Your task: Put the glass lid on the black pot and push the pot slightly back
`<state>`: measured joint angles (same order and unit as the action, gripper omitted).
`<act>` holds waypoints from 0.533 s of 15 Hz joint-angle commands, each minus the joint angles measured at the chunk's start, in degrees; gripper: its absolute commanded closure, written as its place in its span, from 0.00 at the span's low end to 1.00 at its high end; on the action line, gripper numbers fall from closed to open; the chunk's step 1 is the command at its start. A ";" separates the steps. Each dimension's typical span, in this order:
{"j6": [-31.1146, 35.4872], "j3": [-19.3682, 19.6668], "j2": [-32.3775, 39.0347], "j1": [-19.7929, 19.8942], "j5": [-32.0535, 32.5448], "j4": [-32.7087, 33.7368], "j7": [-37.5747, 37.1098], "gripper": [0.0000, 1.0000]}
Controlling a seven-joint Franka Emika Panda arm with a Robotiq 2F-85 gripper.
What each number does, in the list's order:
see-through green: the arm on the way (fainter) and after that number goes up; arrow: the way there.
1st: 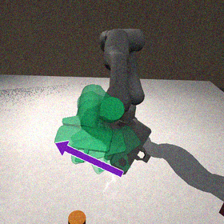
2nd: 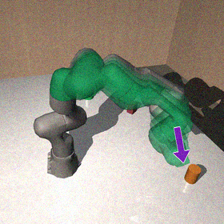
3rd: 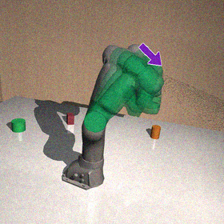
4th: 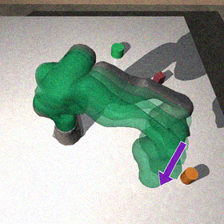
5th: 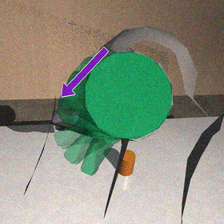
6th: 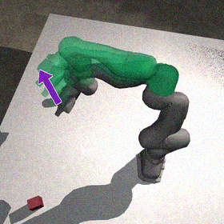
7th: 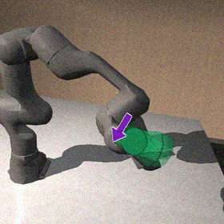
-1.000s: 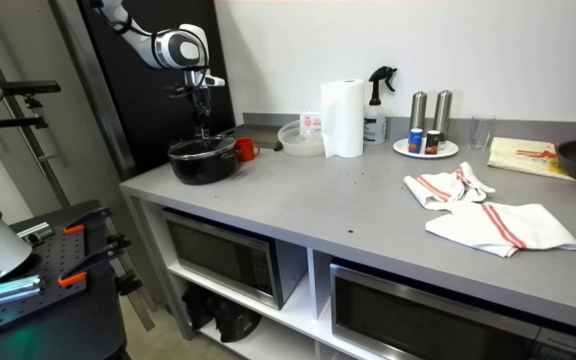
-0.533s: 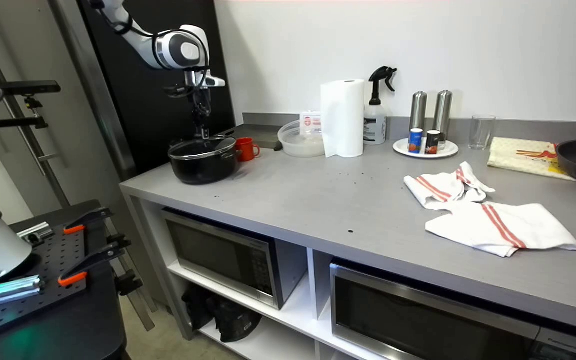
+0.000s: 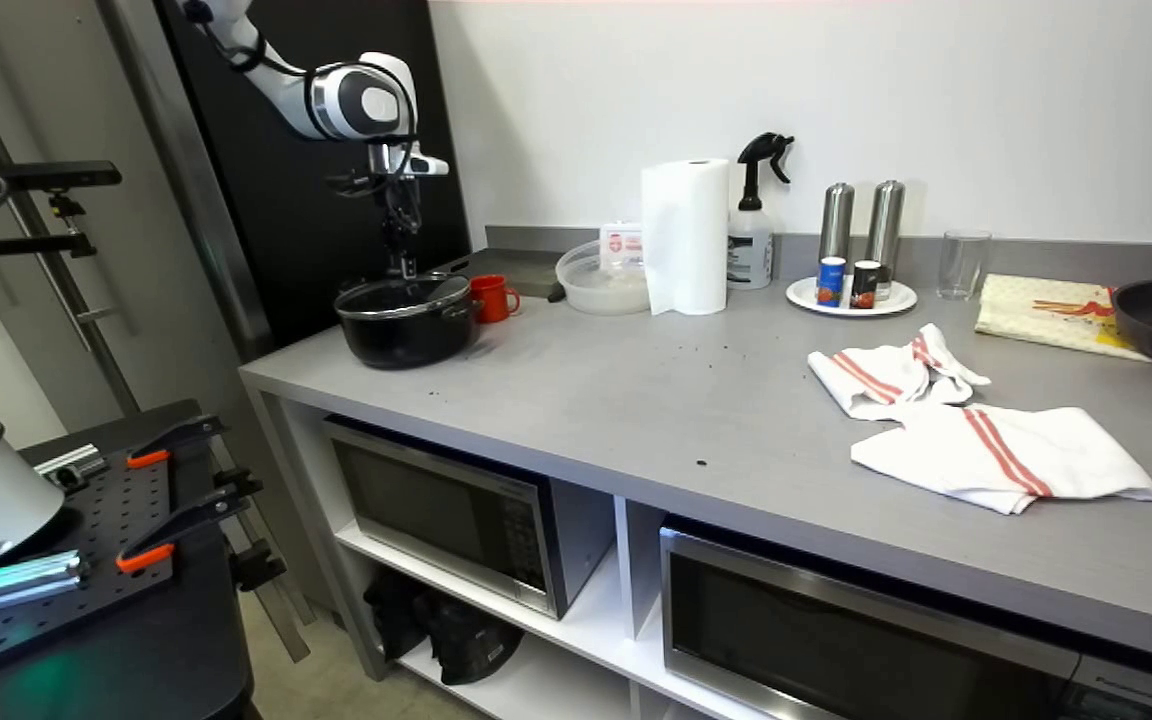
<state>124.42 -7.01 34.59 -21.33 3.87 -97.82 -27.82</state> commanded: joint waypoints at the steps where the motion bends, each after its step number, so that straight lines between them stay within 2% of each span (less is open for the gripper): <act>1: -2.16 -0.10 0.32 -0.10 -1.31 2.01 1.32 0.75; 4: -2.15 -0.06 0.23 0.06 -1.42 1.85 1.32 0.75; 5: -2.32 -0.08 0.21 0.12 -1.50 1.84 1.36 0.25; 6: -2.30 -0.05 0.19 0.14 -1.48 1.78 1.33 0.24; 8: -2.35 -0.02 0.18 0.13 -1.47 1.96 1.25 0.11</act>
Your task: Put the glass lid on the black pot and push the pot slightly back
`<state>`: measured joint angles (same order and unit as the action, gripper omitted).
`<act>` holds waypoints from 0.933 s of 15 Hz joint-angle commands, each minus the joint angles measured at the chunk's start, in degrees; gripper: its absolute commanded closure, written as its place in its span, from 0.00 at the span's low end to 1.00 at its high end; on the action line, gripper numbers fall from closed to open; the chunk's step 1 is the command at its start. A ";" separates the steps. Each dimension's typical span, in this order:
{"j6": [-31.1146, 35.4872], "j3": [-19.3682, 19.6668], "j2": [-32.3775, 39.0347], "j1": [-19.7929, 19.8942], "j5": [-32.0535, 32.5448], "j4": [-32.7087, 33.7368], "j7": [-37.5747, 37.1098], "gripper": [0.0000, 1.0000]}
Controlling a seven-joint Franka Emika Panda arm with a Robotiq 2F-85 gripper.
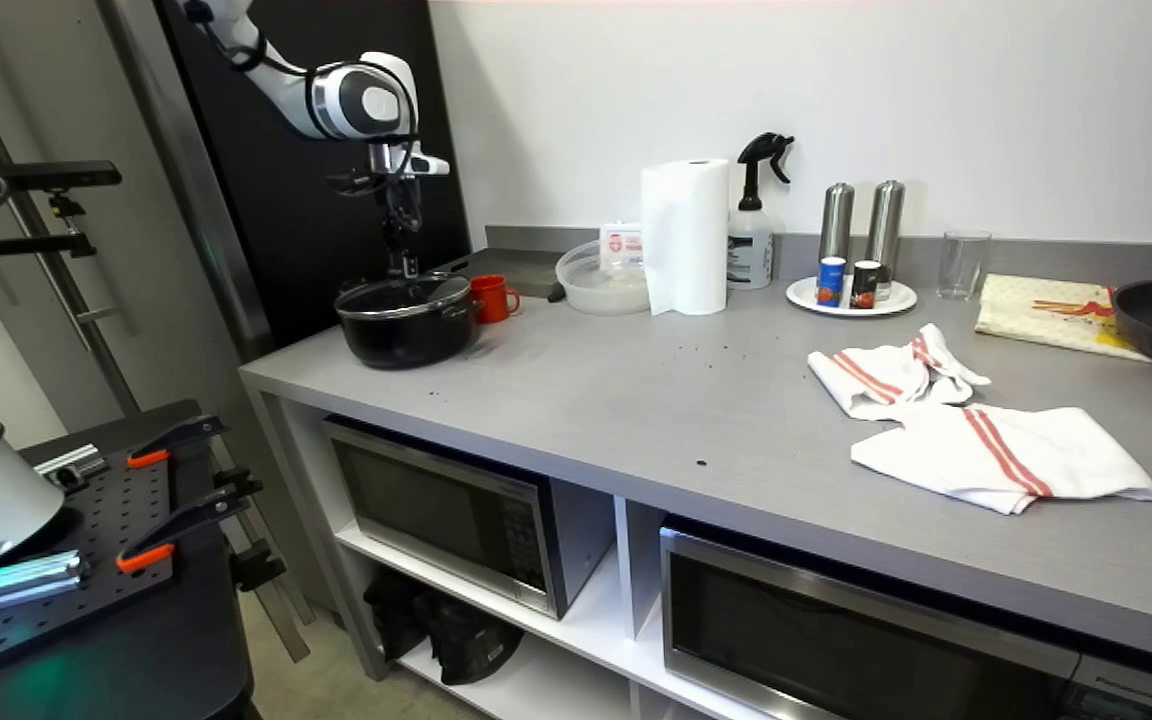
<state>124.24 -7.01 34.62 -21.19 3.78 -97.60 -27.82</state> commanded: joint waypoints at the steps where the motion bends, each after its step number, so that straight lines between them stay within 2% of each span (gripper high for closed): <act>1: -2.27 -0.01 0.16 -0.01 -1.39 1.90 1.23 0.03; 2: -2.33 -0.01 0.16 -0.02 -1.37 2.02 1.22 0.00; 8: -2.45 -0.02 0.01 -0.02 -1.40 2.25 1.16 0.00; 14: -1.09 -0.19 -2.73 -0.13 -1.46 -1.12 0.74 0.00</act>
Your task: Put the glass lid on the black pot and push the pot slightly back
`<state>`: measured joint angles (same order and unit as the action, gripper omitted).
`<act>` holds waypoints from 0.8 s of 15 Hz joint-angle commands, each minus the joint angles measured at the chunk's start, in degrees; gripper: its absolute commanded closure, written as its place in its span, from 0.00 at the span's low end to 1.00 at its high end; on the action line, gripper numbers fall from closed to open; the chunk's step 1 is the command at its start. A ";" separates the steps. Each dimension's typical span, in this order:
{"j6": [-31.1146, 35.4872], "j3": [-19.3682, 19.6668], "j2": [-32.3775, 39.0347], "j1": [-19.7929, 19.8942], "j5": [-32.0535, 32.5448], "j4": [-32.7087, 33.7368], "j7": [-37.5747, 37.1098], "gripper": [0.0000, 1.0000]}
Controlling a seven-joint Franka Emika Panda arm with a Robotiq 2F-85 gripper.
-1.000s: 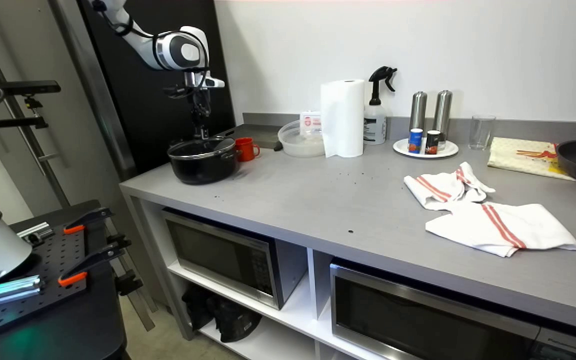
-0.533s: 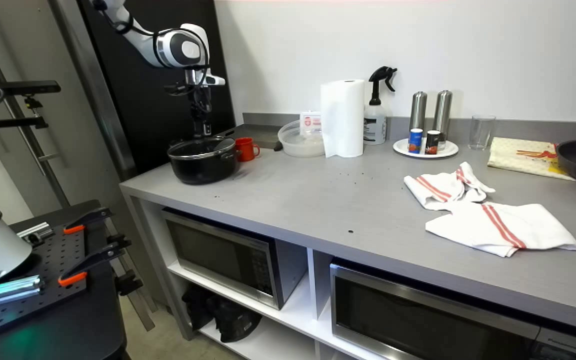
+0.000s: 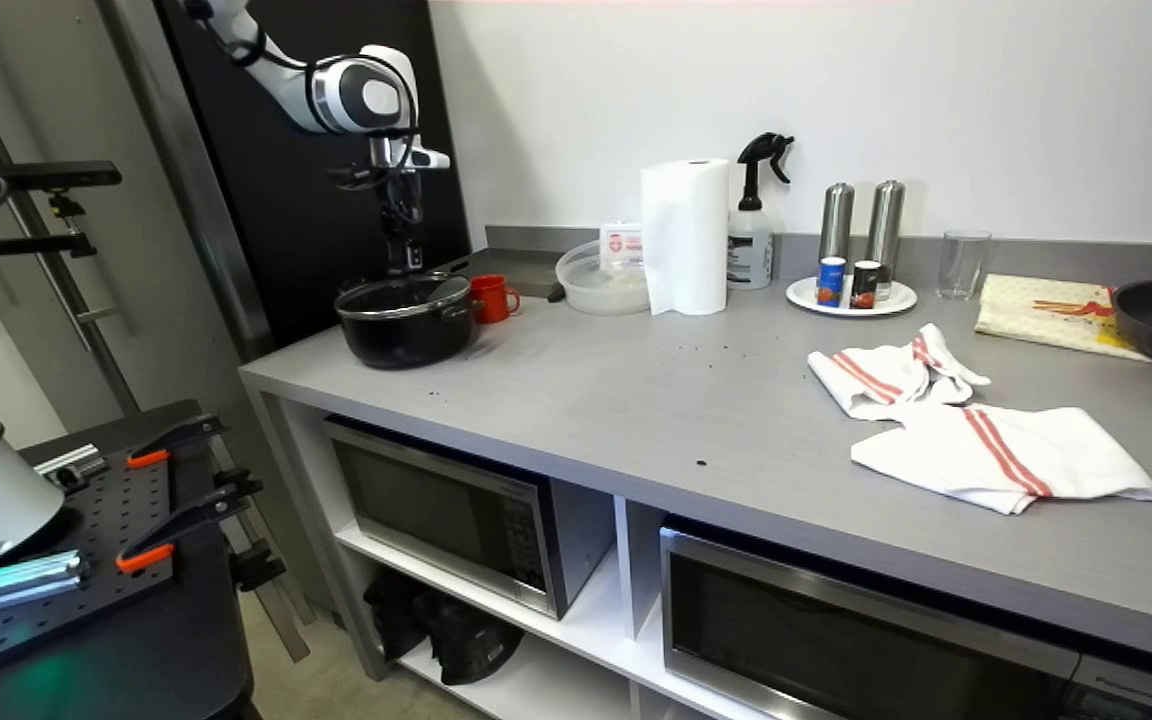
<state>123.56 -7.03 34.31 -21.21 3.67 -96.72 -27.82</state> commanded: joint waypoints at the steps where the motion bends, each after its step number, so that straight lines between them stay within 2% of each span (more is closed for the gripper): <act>1: -0.29 -0.18 -2.97 -0.17 -1.32 -2.58 0.54 0.00; 12: 3.31 -1.60 -14.31 1.90 -4.92 -18.39 1.61 0.00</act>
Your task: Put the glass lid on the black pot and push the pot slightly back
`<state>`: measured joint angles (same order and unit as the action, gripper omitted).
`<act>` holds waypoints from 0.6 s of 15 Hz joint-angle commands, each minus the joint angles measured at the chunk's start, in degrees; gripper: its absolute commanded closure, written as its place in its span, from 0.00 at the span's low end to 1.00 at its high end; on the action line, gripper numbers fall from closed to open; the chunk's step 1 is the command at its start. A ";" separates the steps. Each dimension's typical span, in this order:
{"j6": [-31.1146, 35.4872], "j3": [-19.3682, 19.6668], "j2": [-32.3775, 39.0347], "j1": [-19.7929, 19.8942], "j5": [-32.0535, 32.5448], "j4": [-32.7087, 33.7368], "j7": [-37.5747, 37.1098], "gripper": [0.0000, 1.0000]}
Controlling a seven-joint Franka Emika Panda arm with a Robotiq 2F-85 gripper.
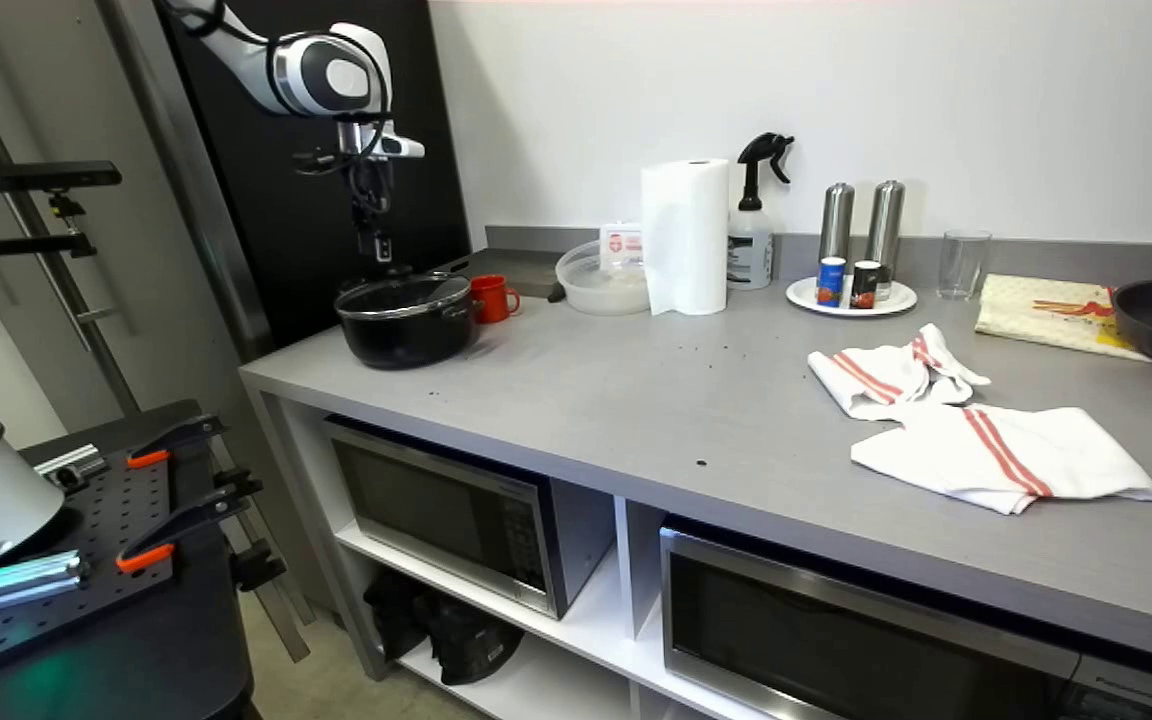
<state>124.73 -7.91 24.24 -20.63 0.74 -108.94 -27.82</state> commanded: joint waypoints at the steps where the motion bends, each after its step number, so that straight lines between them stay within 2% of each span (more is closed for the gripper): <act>1: 2.46 -0.73 -4.84 1.63 -2.28 -7.52 1.70 0.00; 9: 4.22 -1.43 -6.88 3.76 -5.03 -15.02 4.04 0.00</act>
<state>127.45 -8.23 19.58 -17.95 -1.89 -120.20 -26.13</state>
